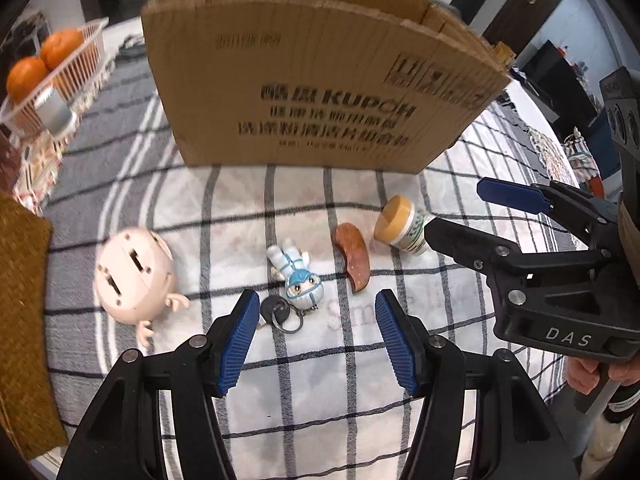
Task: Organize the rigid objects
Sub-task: 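Move both tools down toward the remaining items beside the box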
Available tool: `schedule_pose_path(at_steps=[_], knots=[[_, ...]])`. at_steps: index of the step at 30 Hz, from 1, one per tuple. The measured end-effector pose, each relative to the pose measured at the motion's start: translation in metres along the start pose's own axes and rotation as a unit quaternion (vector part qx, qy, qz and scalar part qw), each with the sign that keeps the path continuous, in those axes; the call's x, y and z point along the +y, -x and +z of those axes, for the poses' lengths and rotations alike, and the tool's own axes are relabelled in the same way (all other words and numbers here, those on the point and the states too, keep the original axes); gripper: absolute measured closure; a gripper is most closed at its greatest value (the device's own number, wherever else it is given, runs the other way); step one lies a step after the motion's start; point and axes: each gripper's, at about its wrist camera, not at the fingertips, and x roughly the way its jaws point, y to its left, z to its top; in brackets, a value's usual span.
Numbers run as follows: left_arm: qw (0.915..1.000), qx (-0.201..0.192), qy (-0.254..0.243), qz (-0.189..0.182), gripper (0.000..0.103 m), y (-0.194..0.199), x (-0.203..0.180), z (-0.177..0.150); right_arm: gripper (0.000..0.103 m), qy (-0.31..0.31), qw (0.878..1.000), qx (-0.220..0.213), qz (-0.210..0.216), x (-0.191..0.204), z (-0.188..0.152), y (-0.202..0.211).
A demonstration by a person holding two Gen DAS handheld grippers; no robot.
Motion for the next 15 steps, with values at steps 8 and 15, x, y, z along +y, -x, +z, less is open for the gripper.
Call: schedule_pose_path(at_steps=[8,15], knots=[[0.9994,0.029,0.019,0.000,0.044,-0.018,0.007,0.004,0.030,0.011,0.999,0.041,0.018,-0.004,0.005,-0.027],[0.9980,0.052,0.035,-0.004,0.045,-0.035,0.013,0.010,0.030,0.012,0.998,0.061,0.027,-0.007,0.010,-0.046]])
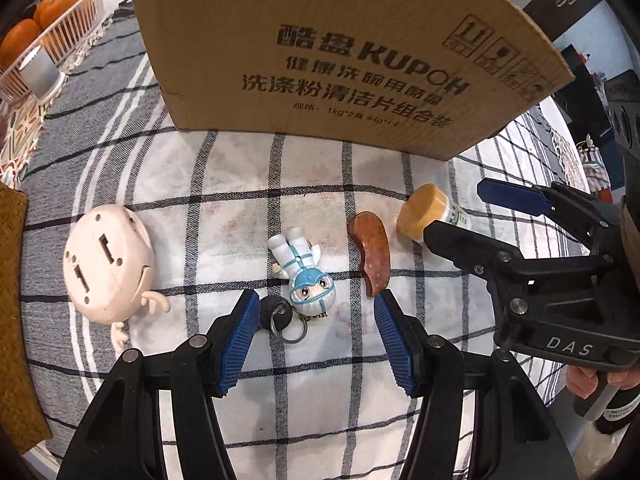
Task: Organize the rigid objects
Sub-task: 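Move both tools down toward the remaining items beside the box, then grasp the blue-white figurine with the left tool while the right tool grasps the white ointment jar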
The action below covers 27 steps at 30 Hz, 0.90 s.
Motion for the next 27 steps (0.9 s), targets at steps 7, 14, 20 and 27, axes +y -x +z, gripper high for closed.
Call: schedule_pose_path(at_steps=[7,14,20,27], knots=[[0.9998,0.011,0.014,0.004,0.048,-0.012,0.005,0.008,0.030,-0.008,1.000,0.016,0.000,-0.009,0.002,-0.018],[0.9996,0.014,0.024,0.005,0.058,-0.018,0.010,0.010,0.036,-0.019,1.000,0.022,0.011,-0.012,-0.002,-0.030],[0.9997,0.008,0.023,0.008,0.068,-0.022,0.007,0.013,0.047,-0.026,0.999,0.026,0.026,-0.009,-0.004,-0.034],[0.9999,0.000,0.015,0.002,0.069,-0.020,0.008,0.006,0.048,-0.053,0.998,0.013,0.016,-0.008,-0.011,-0.032]])
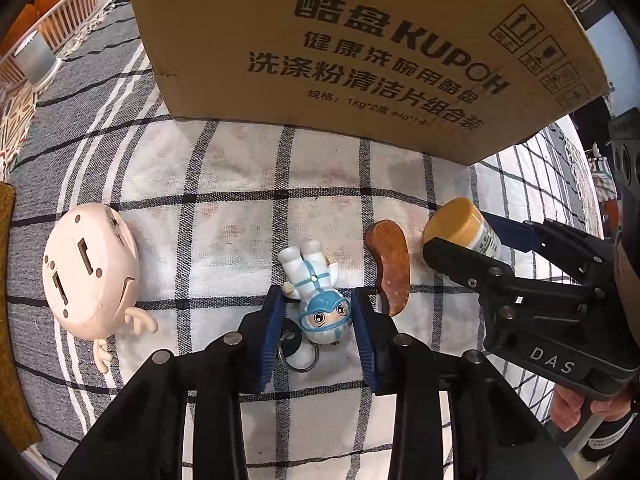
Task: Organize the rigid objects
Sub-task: 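Grasp the blue-white figurine with the left tool while the right tool grasps the white ointment jar, then lift and carry the figurine and ointment jar with both tools over the box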
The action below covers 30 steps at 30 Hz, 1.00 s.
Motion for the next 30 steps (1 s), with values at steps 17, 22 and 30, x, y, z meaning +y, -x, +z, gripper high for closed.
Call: schedule_pose_path(at_steps=[17,22,30], knots=[[0.9977,-0.066,-0.013,-0.011,0.069,0.039,-0.001,-0.008,0.048,-0.044,0.998,-0.053,-0.012,0.005,-0.013,0.042],[0.9954,-0.094,-0.014,-0.011,0.069,0.058,0.002,-0.004,0.048,-0.050,0.997,-0.067,-0.002,0.012,-0.011,0.055],[0.9917,-0.126,-0.019,-0.014,0.069,0.083,0.006,-0.002,0.048,-0.051,0.993,-0.105,-0.008,0.024,-0.006,0.075]])
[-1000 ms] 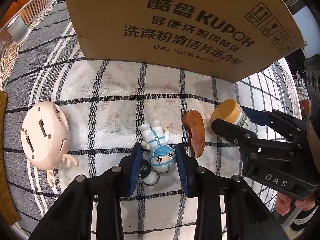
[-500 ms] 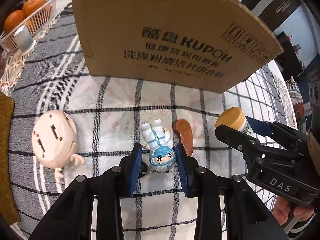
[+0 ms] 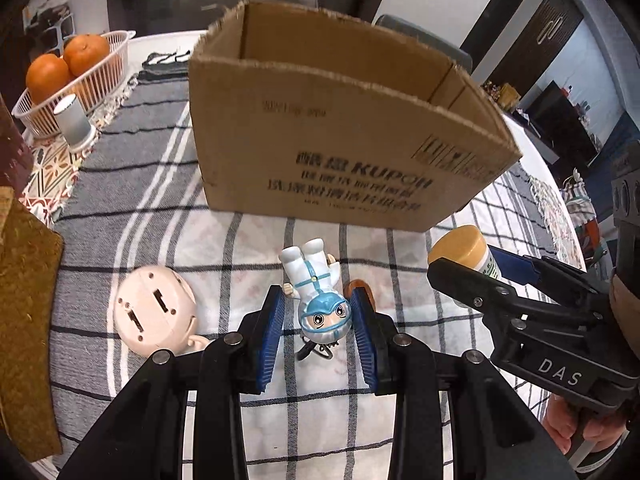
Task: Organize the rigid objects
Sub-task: 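Lift and carry the figurine and ointment jar with both tools over the box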
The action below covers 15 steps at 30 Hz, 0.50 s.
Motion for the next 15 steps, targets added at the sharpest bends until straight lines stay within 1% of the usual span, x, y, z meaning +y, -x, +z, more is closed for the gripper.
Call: schedule_pose_path(at_steps=[3,5,8,11,15], knots=[[0.9999,-0.010,-0.002,-0.004,0.070,0.008,0.001,0.002,0.048,0.003,1.000,-0.013,-0.002,0.006,0.003,0.009],[0.9999,-0.015,-0.004,-0.007,0.077,0.013,0.000,0.004,0.048,0.005,1.000,-0.021,-0.002,0.010,0.005,0.014],[0.9996,-0.027,-0.010,-0.008,0.077,0.021,-0.003,0.006,0.048,0.004,0.999,-0.035,-0.002,0.012,0.009,0.024],[0.9991,-0.039,-0.016,-0.010,0.077,0.027,-0.004,0.008,0.048,-0.004,0.999,-0.045,0.008,0.013,0.011,0.030],[0.9979,-0.061,-0.022,-0.005,0.077,0.040,-0.006,0.009,0.048,-0.009,0.998,-0.054,0.013,0.014,0.013,0.035]])
